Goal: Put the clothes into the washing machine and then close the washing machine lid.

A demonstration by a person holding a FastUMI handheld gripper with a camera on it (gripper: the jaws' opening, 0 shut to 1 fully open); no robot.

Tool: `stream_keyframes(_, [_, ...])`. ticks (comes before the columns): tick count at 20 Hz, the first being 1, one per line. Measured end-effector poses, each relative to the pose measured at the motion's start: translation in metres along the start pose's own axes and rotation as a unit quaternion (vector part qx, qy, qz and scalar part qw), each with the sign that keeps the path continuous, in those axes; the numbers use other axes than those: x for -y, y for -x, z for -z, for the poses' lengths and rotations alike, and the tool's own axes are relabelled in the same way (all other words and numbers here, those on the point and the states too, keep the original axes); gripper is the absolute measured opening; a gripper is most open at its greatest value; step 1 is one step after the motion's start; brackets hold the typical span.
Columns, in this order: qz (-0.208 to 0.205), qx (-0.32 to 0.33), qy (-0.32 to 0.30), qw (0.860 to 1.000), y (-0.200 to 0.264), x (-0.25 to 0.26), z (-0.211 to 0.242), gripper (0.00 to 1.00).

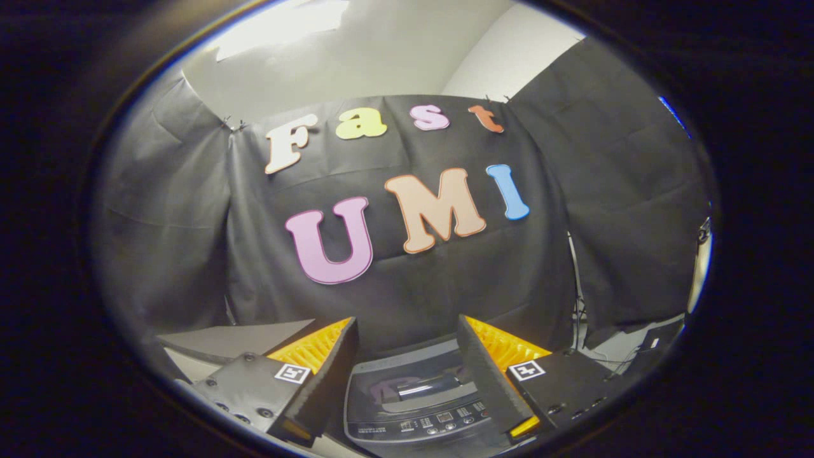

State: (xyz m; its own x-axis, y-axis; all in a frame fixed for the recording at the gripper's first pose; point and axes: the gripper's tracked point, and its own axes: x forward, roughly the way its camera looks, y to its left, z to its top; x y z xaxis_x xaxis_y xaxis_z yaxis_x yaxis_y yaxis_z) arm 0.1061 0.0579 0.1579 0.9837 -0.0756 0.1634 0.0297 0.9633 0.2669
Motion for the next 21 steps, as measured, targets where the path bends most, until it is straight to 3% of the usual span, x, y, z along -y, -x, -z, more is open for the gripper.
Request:
stream_keyframes(6, [-0.032, -0.028, 0.064, 0.997, 0.013, 0.035, 0.037, 0.97])
stream_keyframes(9, [-0.071, -0.051, 0.079, 0.993, 0.008, 0.034, 0.062, 0.97])
stream_keyframes(11, [-0.07, -0.055, 0.088, 0.992, 0.005, 0.046, 0.071, 0.97])
stream_keyframes(15, [-0.097, -0.036, 0.04, 0.994, 0.006, 0.045, 0.069, 0.97])
stream_keyframes(21, [-0.08, 0.002, 0.05, 0.996, 0.009, 0.074, 0.045, 0.97])
